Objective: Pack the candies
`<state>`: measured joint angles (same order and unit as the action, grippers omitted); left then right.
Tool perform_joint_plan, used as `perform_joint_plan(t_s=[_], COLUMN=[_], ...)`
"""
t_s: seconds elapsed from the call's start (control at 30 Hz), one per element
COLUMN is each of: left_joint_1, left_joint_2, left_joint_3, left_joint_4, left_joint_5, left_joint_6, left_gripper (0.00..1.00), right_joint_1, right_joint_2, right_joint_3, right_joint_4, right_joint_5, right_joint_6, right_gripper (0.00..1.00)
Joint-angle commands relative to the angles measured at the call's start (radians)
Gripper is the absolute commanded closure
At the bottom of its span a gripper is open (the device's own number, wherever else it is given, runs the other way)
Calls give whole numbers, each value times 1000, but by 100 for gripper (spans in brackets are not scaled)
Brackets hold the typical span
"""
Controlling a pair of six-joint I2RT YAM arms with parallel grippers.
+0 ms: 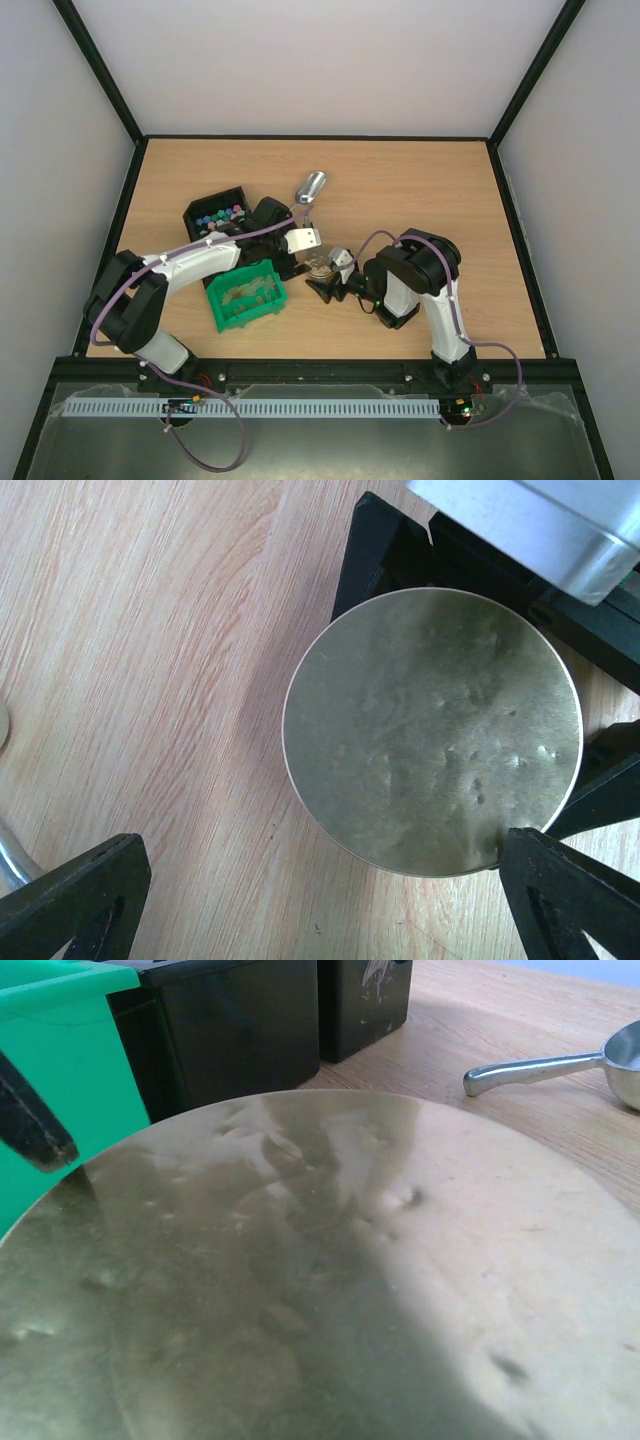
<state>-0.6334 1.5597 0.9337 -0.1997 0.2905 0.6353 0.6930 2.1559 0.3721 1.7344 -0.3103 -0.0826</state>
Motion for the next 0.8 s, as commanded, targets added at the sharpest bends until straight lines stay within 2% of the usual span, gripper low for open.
perform_joint_plan(t_s=[0.0,0.37,0.6,0.77], left_joint_1=[4,-15,-5,-17], left_joint_2=[9,-6,-22,-31], left_joint_3=[6,16,14,11], left_joint_4=[9,-49,-47,-71], left_joint_5=[6,58,38,31], left_joint_6=[5,43,41,42], left_gripper=[1,1,1,1], right_joint_1=[10,9,10,12], right_joint_2=[66,-4,4,39], right_joint_3=[-26,-111,-98,-47], right_joint_4=[166,164,165,166], right_joint_5=[-34,-19,-6,-16], right_joint_6=[74,101,103,117], right_gripper=[3,1,16,18])
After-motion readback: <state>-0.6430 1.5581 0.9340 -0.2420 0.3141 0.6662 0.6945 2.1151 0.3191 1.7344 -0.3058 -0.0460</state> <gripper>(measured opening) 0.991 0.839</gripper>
